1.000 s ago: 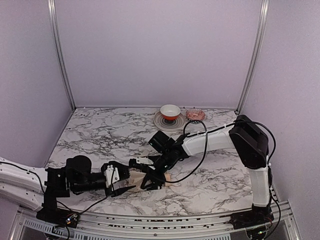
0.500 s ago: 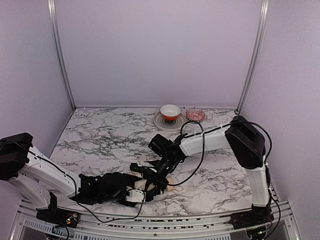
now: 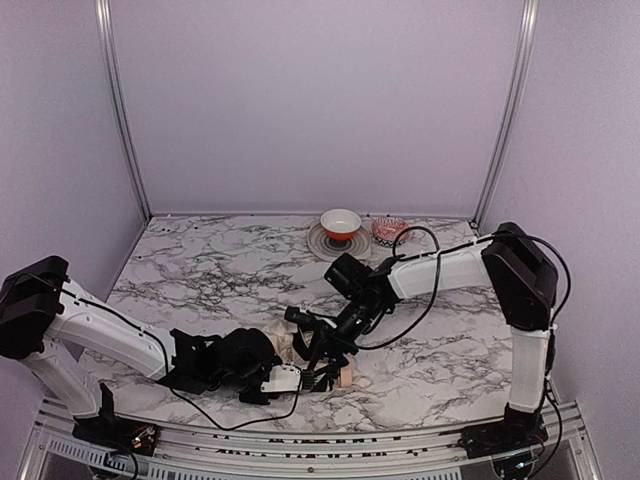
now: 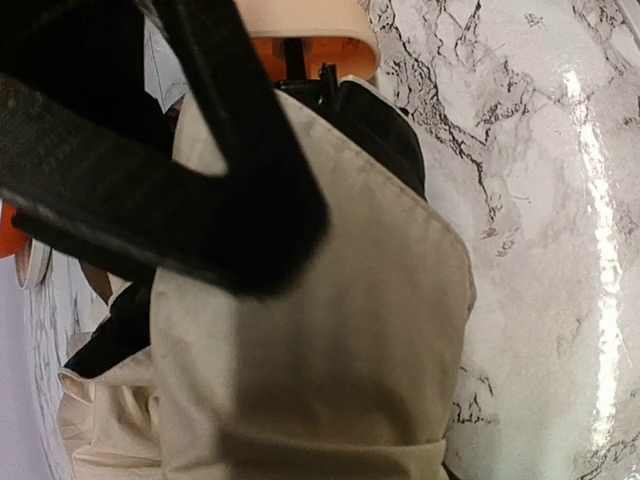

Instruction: Put away the umbrella

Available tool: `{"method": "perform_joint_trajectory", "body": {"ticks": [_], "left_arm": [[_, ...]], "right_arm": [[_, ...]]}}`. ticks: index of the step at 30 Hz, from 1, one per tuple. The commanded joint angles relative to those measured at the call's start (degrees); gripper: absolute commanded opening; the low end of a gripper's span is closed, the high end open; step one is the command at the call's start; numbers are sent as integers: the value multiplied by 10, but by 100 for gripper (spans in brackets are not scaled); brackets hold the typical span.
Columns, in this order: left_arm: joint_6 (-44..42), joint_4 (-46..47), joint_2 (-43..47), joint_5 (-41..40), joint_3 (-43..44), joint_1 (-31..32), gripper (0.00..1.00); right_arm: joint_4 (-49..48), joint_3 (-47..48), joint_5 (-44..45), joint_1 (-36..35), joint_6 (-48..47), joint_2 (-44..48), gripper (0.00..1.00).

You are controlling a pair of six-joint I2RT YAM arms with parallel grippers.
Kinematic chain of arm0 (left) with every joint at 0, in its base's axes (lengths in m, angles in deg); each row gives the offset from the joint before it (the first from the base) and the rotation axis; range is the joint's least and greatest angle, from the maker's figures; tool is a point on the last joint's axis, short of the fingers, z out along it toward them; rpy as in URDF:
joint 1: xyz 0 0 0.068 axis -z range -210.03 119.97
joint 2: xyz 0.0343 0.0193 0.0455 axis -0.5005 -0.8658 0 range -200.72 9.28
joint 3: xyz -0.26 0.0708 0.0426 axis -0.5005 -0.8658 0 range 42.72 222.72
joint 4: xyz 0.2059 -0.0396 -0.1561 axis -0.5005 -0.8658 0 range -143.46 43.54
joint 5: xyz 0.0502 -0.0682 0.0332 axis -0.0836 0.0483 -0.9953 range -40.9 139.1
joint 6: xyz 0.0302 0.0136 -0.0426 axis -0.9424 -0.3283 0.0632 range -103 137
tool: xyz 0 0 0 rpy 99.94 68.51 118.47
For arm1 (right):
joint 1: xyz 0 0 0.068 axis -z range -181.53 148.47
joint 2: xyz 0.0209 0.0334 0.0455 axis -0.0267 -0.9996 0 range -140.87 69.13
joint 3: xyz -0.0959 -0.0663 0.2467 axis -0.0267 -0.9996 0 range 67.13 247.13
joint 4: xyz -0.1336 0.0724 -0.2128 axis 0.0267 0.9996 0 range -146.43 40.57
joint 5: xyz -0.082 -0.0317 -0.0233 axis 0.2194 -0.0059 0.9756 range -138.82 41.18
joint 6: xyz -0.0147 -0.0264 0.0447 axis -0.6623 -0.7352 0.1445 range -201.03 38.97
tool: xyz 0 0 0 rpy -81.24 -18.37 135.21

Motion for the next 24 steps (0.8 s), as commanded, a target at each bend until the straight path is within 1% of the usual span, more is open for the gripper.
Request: {"method": "perform_joint_trajectory", "body": {"ticks": [1, 4, 7, 9, 11, 12, 13, 14, 16, 18, 20, 22, 24], "left_arm": [[37, -146, -21, 98, 21, -20, 15], [56, -191, -38, 148, 61, -46, 12], [78, -239, -59, 189, 96, -76, 10], [96, -265, -73, 229, 116, -97, 9], [114, -291, -88, 275, 135, -121, 9], [121, -302, -95, 297, 144, -132, 8], [120, -312, -101, 321, 152, -141, 6], [123, -314, -105, 336, 159, -148, 6], [128, -329, -118, 372, 175, -162, 6], [130, -348, -135, 402, 195, -176, 7], [130, -364, -152, 405, 210, -186, 7], [127, -382, -166, 403, 225, -189, 7], [123, -391, -175, 401, 230, -190, 7]], "right_arm": [[-76, -52, 65, 61, 67, 101, 66], [-130, -105, 119, 83, 100, 173, 67], [-197, -167, 210, 82, 130, 254, 68], [-256, -224, 243, 73, 132, 313, 68], [-326, -291, 276, 59, 119, 380, 68], [-374, -324, 304, 45, 105, 411, 68], [-397, -359, 318, 36, 94, 442, 69], [-433, -391, 342, 17, 64, 466, 69], [-468, -444, 375, -40, 0, 504, 71], [-486, -472, 421, -101, -67, 505, 73], [-503, -487, 474, -152, -127, 477, 77], [-515, -481, 534, -183, -167, 427, 81], [-525, -460, 584, -193, -188, 375, 85]]}}
